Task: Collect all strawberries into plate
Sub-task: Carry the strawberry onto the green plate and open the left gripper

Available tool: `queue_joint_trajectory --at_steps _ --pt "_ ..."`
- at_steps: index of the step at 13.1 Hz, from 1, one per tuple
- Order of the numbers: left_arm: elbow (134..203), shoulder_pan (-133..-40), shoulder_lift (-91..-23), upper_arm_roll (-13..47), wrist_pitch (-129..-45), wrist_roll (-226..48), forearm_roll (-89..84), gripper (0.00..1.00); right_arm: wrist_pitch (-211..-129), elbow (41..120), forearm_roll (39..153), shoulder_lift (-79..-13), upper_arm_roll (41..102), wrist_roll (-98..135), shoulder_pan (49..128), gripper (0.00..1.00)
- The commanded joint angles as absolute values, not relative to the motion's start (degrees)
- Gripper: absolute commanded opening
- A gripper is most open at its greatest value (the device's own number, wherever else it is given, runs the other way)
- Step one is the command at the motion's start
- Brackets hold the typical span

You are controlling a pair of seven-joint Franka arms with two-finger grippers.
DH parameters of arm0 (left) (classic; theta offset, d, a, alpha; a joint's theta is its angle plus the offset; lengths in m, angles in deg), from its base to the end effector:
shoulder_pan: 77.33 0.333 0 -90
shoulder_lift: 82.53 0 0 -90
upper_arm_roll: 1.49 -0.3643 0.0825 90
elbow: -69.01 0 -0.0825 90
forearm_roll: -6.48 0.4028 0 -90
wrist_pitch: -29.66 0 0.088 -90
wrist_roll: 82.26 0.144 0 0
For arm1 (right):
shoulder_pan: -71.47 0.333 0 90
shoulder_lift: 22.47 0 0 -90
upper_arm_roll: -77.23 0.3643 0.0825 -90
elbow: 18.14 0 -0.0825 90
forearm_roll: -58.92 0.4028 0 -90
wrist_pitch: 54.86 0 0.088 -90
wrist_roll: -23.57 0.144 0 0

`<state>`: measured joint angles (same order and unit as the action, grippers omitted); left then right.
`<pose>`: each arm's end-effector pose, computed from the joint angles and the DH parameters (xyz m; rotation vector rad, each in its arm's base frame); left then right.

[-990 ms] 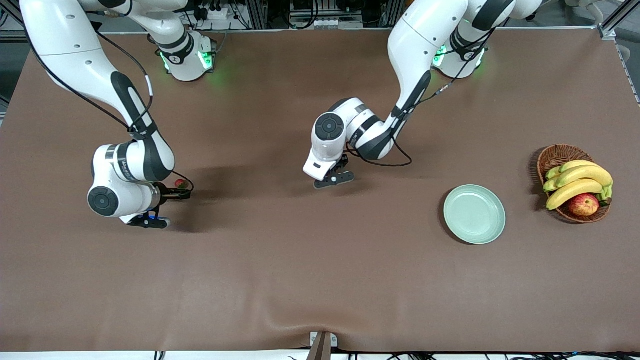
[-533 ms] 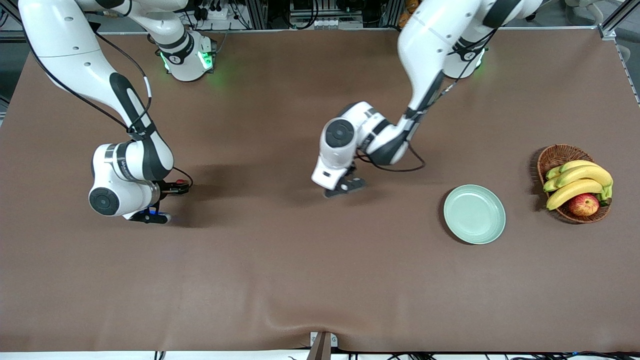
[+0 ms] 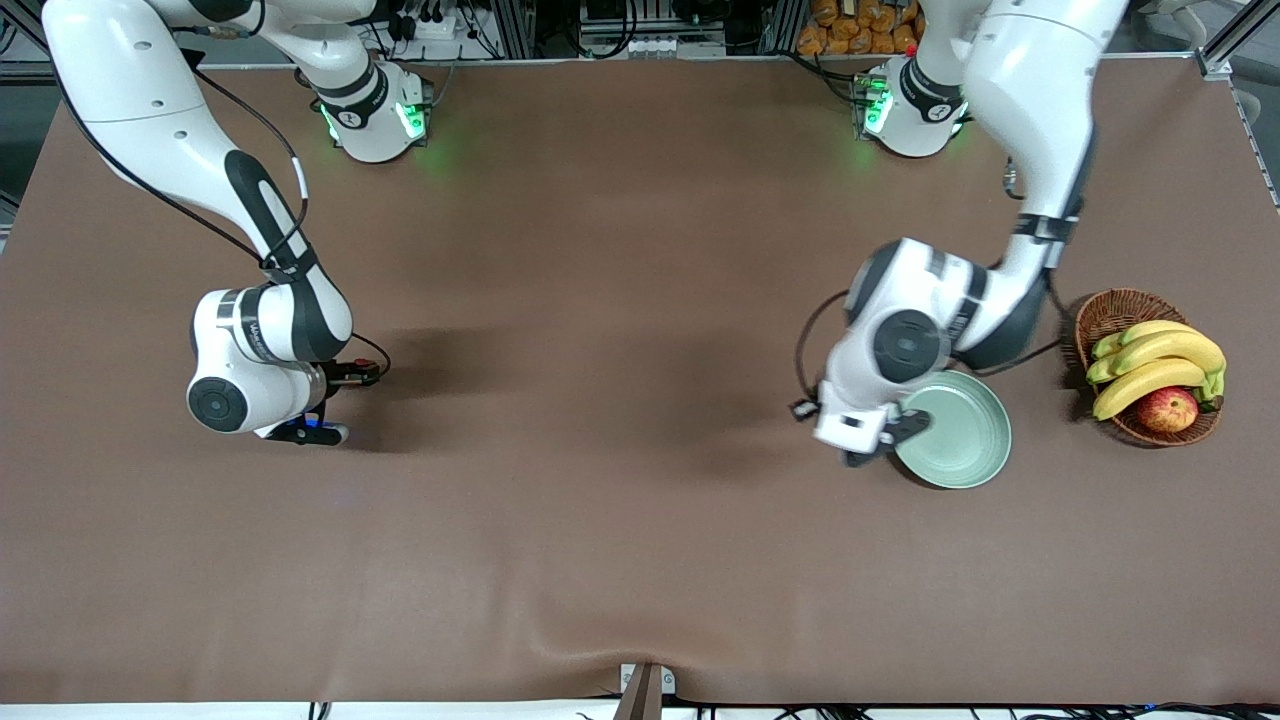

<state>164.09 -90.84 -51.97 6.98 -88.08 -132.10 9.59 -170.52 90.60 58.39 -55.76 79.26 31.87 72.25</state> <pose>0.6541 -0.2475 0.2856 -2.9969 -0.7224 0.1916 0.5960 0.0284 0.1575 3.0258 -0.1379 -0.7076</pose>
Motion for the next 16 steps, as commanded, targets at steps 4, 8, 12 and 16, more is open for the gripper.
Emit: queue_joint_trajectory --at_steps 4,8,12,16 --pt "168.1 -79.9 -49.9 7.7 -88.6 -118.0 10.1 0.00 -170.3 90.8 57.2 -55.6 80.0 32.0 72.3 0.18" --pt "168.2 -77.1 -47.6 7.5 -90.3 -109.1 10.7 0.14 -170.2 87.1 58.0 -55.1 80.5 32.7 73.6 0.00" --pt "168.2 -77.2 -47.6 7.6 -90.8 -109.2 10.7 1.00 -170.4 80.4 72.5 -54.9 80.0 39.6 84.9 0.00" --pt "168.2 -78.6 -51.6 7.9 -85.0 -110.4 10.6 1.00 -176.2 72.8 77.7 -58.7 80.0 54.8 98.5 0.00"
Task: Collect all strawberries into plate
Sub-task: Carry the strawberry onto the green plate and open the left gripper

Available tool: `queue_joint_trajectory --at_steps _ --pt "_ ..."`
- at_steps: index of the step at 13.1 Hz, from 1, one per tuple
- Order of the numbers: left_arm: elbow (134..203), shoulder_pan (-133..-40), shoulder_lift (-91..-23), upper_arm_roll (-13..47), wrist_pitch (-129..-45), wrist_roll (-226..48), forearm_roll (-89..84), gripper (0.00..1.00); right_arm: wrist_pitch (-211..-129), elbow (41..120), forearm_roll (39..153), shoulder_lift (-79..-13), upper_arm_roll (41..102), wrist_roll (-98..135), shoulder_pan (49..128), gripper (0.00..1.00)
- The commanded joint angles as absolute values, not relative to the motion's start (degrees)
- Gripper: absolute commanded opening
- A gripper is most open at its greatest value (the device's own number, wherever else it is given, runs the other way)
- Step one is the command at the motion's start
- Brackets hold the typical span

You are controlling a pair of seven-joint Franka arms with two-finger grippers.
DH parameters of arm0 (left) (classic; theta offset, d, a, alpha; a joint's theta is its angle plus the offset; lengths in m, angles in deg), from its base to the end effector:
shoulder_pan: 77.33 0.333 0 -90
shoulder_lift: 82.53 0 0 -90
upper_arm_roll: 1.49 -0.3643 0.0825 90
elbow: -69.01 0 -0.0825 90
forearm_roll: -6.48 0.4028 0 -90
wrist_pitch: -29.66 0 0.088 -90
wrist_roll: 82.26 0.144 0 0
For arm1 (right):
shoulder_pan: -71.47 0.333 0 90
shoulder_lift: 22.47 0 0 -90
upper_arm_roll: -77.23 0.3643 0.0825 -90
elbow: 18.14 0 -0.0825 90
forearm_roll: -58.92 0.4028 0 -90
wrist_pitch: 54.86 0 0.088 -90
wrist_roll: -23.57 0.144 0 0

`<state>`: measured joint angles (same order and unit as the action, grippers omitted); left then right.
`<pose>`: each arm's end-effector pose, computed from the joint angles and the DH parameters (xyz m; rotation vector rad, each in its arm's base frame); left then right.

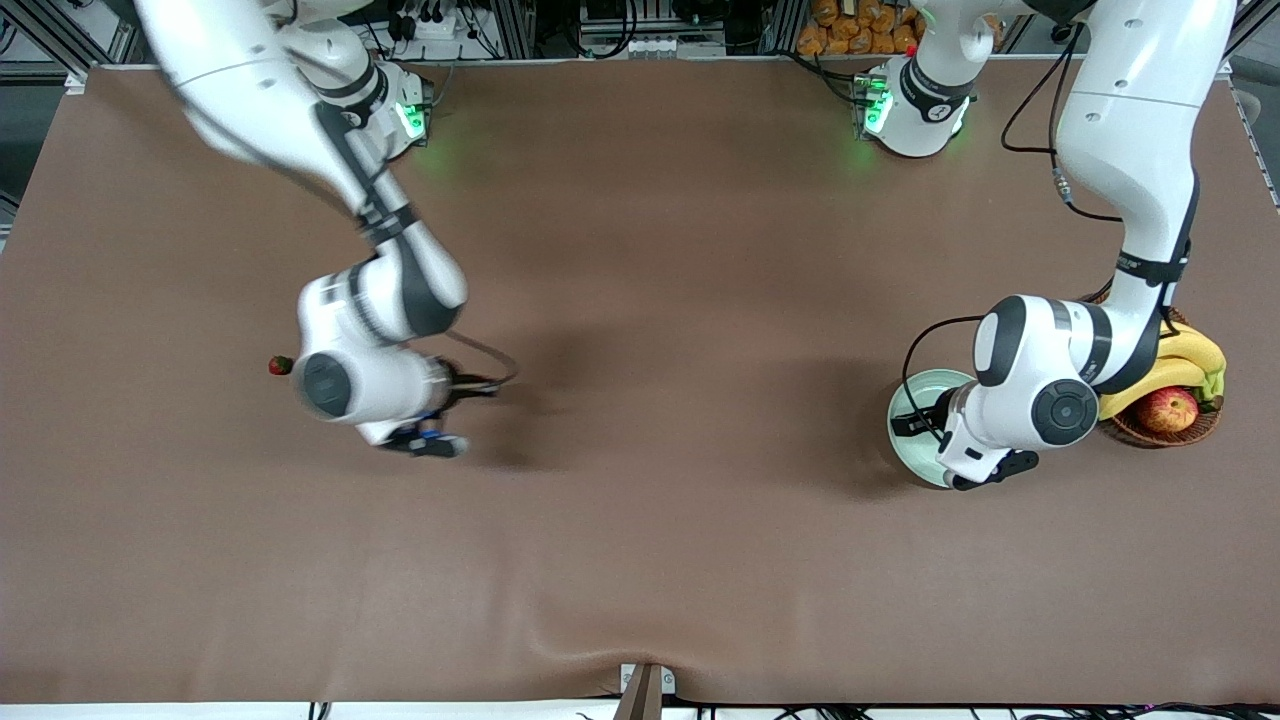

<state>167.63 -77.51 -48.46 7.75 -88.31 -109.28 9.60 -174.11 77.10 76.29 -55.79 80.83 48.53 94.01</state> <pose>0.6667 -0.0977 0.2187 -3.0527 -0.4482 0.3895 0.6210 0.3273 0.2537 -2.9171 0.2306 0.3980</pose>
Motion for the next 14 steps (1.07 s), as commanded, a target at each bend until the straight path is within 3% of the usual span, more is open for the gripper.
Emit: queue_joint_trajectory --at_steps 1,6,10,11,12,13,14 --pt "168.1 -78.8 -52.4 8.4 -83.4 -110.9 10.6 1.00 -178.5 72.0 77.8 -59.8 80.0 59.0 101.2 0.00" --pt "167.9 -78.9 -53.6 11.7 -80.8 -111.4 9.9 1.00 -197.5 69.1 93.0 -67.2 80.2 61.7 110.9 0.00" --pt "167.2 -81.1 -52.9 14.3 -81.4 -117.9 9.9 1.00 -200.0 65.1 95.6 -71.2 80.4 62.0 114.4 0.02" --pt "167.1 -82.5 -52.7 14.3 -81.7 -119.2 9.9 1.00 -200.1 64.9 95.5 -71.6 80.3 62.0 114.6 0.30" --pt "166.2 -84.1 -51.9 14.3 -82.4 -120.8 10.0 1.00 -200.1 64.8 95.4 -71.8 80.3 62.0 114.8 0.73" --pt "165.1 -85.8 -51.0 14.2 -82.6 -122.6 10.1 1.00 -200.1 64.8 95.1 -71.6 80.3 61.6 114.6 0.93" --pt "164.5 -87.3 -50.3 14.2 -82.7 -124.7 10.3 1.00 -200.0 64.8 94.9 -71.3 80.2 61.4 113.9 1.00"
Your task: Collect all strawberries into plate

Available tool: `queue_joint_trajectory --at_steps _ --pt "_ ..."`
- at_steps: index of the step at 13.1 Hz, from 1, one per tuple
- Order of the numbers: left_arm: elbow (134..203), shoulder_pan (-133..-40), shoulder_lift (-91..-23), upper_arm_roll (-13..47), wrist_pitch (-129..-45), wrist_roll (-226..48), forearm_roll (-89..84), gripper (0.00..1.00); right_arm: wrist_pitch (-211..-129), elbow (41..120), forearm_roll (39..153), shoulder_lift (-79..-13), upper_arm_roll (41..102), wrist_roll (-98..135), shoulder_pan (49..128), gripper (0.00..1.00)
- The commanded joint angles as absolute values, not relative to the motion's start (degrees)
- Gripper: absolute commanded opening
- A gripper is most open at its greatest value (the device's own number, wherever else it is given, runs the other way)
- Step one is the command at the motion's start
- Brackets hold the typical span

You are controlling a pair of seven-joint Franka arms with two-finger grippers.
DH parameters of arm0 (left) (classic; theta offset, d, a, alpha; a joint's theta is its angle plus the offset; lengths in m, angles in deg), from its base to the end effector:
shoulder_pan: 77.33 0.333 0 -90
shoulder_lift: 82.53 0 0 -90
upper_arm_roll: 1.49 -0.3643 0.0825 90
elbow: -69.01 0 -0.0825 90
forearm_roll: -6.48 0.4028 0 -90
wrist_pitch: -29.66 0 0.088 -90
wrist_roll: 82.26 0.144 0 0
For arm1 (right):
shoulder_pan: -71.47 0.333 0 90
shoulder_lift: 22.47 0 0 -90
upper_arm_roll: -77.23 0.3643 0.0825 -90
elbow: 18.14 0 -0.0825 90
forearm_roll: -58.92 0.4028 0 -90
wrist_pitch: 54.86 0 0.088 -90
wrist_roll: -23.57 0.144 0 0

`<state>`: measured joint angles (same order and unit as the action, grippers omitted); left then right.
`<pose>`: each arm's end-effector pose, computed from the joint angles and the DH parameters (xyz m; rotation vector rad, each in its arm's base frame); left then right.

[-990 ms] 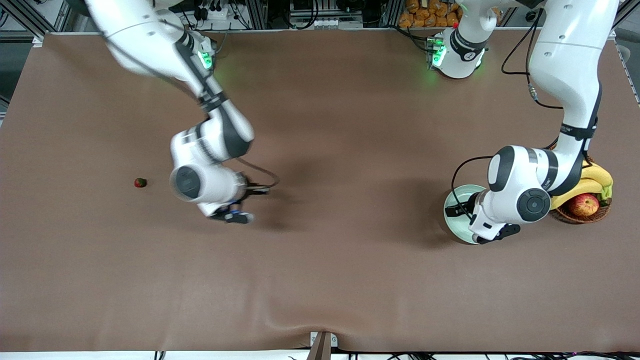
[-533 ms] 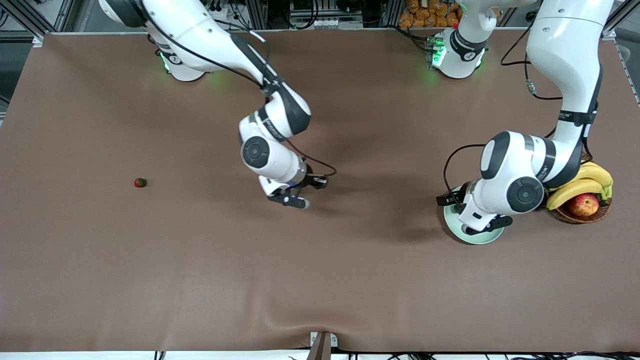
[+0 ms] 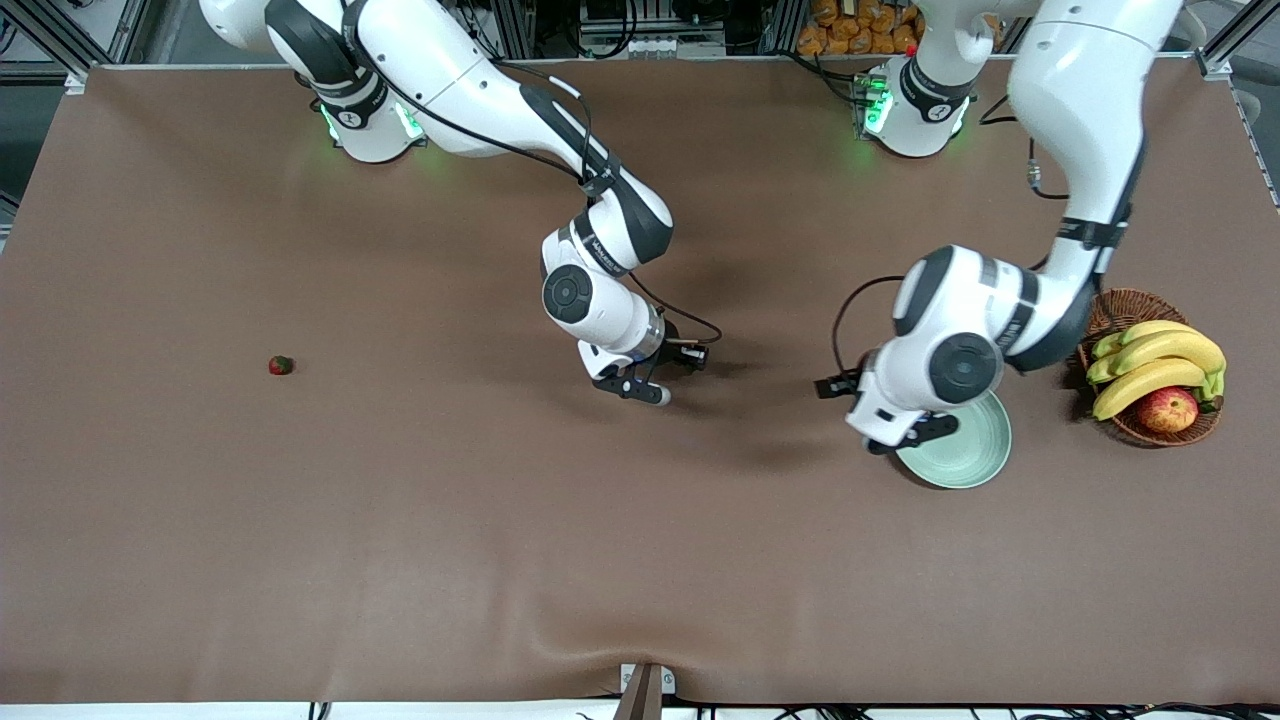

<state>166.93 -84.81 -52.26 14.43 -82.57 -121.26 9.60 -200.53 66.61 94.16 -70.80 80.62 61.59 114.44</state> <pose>0.6218 -0.2461 0.2704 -3.0353 -0.4017 0.4152 0.5523 0.5733 0.1796 -2.6295 0.4740 0.1933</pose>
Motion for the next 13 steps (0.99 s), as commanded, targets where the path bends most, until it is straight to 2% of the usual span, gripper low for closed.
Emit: queue_joint_trajectory --at_steps 1,3,5,9,13 --pt "163.9 -88.5 -49.7 14.2 -83.3 -126.8 10.3 1.00 -199.5 64.9 94.6 -70.7 80.1 61.3 113.1 1.00" --pt "163.9 -89.6 -49.3 14.3 -85.2 -129.5 9.9 1.00 -196.4 66.6 94.6 -68.9 80.0 61.3 109.6 1.00" --pt "163.8 -91.3 -48.1 14.4 -88.0 -131.5 9.9 1.00 -188.7 68.9 93.9 -65.6 80.0 61.2 103.6 1.00" --pt "163.8 -97.3 -45.2 14.3 -99.2 -140.3 9.9 1.00 -179.1 70.9 89.1 -60.9 80.0 52.6 91.5 1.00" --pt "163.8 -99.1 -42.7 14.3 -104.1 -140.8 10.4 1.00 -175.0 79.9 82.2 -53.9 80.0 39.9 81.0 1.00"
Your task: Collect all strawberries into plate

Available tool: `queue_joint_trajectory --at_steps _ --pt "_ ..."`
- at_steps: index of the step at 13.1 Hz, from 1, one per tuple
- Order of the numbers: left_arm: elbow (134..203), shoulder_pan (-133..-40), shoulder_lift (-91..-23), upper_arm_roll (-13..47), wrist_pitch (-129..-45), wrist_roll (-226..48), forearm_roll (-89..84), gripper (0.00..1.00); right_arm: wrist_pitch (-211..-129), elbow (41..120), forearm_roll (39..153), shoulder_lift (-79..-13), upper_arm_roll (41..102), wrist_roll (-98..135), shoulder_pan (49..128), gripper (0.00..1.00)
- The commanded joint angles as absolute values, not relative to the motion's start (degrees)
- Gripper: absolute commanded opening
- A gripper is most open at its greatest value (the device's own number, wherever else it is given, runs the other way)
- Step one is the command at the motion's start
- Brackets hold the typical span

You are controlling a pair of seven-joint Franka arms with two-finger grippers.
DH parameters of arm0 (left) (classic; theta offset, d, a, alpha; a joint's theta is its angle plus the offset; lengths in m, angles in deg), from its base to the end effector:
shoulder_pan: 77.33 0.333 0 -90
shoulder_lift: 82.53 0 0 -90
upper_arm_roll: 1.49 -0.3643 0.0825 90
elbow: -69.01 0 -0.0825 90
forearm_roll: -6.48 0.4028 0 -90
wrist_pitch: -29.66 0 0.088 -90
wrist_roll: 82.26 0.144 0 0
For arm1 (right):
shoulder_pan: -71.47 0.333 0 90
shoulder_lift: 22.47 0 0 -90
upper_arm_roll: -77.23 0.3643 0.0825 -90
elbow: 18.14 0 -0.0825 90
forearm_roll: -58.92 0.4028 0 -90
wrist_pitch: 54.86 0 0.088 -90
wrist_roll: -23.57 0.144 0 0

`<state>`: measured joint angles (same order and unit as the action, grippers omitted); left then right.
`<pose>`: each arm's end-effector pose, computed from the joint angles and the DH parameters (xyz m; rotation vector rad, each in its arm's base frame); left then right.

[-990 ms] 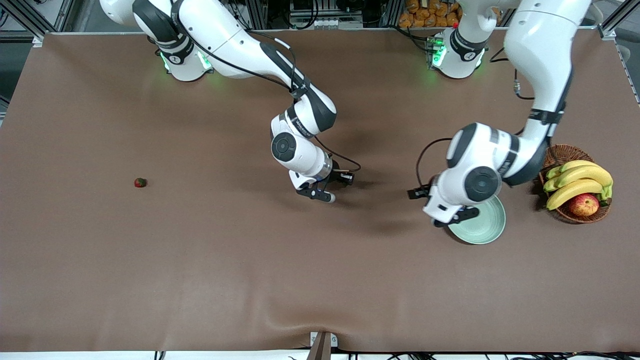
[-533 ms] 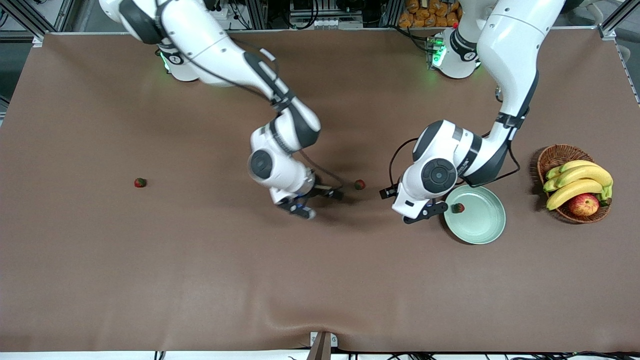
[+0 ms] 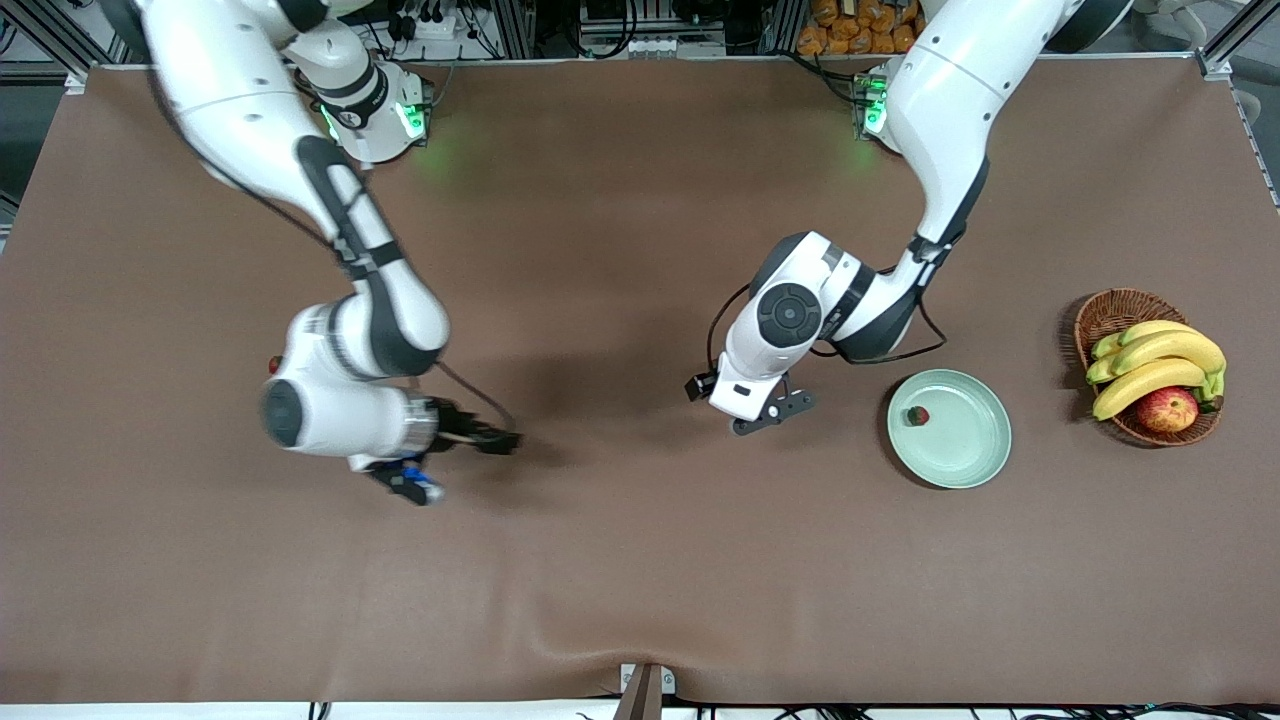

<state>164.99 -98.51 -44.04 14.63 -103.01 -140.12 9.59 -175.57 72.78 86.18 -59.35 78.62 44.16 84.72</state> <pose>0.5891 -0.4187 0.2123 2.9958 0.5757 -0.1562 0.6964 0.2169 0.2470 -2.7211 0.5233 0.3367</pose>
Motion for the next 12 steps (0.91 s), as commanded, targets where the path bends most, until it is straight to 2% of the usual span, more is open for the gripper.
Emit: queue_joint_trajectory --at_steps 1,3,4,7,10,12 --pt "163.9 -99.4 -42.1 14.2 -104.4 -140.7 10.8 1.00 -173.4 80.4 77.9 -53.1 80.0 39.6 79.6 1.00" --pt "164.1 -99.9 -41.0 14.2 -105.1 -140.6 10.8 0.99 -171.0 80.4 65.3 -52.6 80.0 38.9 77.1 1.00" --pt "164.5 -100.5 -41.0 14.2 -105.2 -140.6 10.7 0.94 -170.1 80.5 60.5 -52.5 80.0 37.6 76.5 1.00" --pt "166.4 -100.5 -41.0 14.2 -105.2 -140.7 10.8 0.88 -169.6 81.2 54.8 -52.7 80.0 32.2 71.3 1.00" --pt "167.2 -100.5 -41.1 14.2 -105.0 -140.7 10.7 0.68 -169.7 83.4 54.7 -53.2 79.9 26.8 66.1 1.00" --pt "167.8 -100.4 -41.1 14.2 -104.8 -140.4 10.7 0.39 -170.1 85.0 54.0 -53.3 78.8 26.4 64.8 1.00"
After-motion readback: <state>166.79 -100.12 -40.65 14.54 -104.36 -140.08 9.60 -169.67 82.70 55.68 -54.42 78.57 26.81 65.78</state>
